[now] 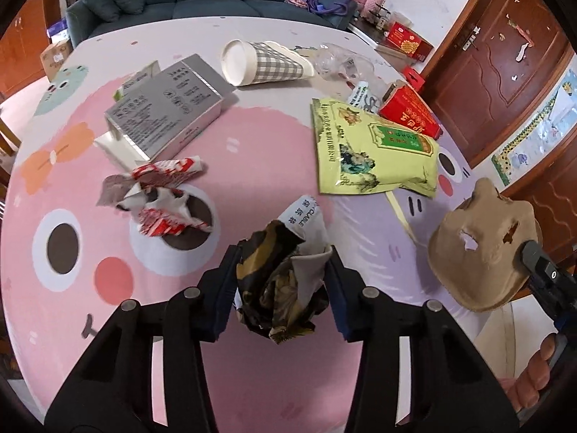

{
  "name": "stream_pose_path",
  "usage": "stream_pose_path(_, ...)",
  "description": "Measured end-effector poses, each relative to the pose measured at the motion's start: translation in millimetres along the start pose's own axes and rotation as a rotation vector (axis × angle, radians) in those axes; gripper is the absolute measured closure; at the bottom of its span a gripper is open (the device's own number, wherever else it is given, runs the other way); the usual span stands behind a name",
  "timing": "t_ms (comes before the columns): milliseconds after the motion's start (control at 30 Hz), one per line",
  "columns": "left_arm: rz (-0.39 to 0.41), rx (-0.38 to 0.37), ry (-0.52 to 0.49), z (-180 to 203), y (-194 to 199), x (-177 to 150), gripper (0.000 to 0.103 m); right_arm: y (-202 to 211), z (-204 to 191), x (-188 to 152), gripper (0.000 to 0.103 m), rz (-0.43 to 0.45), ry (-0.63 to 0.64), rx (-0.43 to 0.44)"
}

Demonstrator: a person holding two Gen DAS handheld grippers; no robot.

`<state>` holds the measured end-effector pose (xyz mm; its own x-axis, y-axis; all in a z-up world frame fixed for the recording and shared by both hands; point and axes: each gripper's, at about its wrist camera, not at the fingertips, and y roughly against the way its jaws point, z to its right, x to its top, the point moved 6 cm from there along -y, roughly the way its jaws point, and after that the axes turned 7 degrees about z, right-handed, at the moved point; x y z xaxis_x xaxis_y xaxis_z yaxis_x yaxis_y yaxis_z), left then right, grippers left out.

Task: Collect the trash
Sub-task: 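Grasp the dark crumpled wrapper with left tool while right tool holds egg tray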

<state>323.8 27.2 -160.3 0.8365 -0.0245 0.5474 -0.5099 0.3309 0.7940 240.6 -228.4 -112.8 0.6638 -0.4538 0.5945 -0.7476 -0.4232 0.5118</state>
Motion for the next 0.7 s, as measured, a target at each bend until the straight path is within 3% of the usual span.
stream_pose_path(333, 0.070, -0.017, -0.001, 2, 54, -5, 0.063, 11, -33, -7, 0.093, 0.001, 0.051, 0.041)
stream_pose_path(533, 0.119, -0.065, -0.060, 29, 100, -21, 0.063, 47, -58, -24, 0.093, -0.020, 0.128, 0.054)
stream_pose_path(700, 0.146, -0.119, -0.052, 51, 130, -46, 0.063, 76, -69, -52, 0.093, -0.071, 0.207, 0.045)
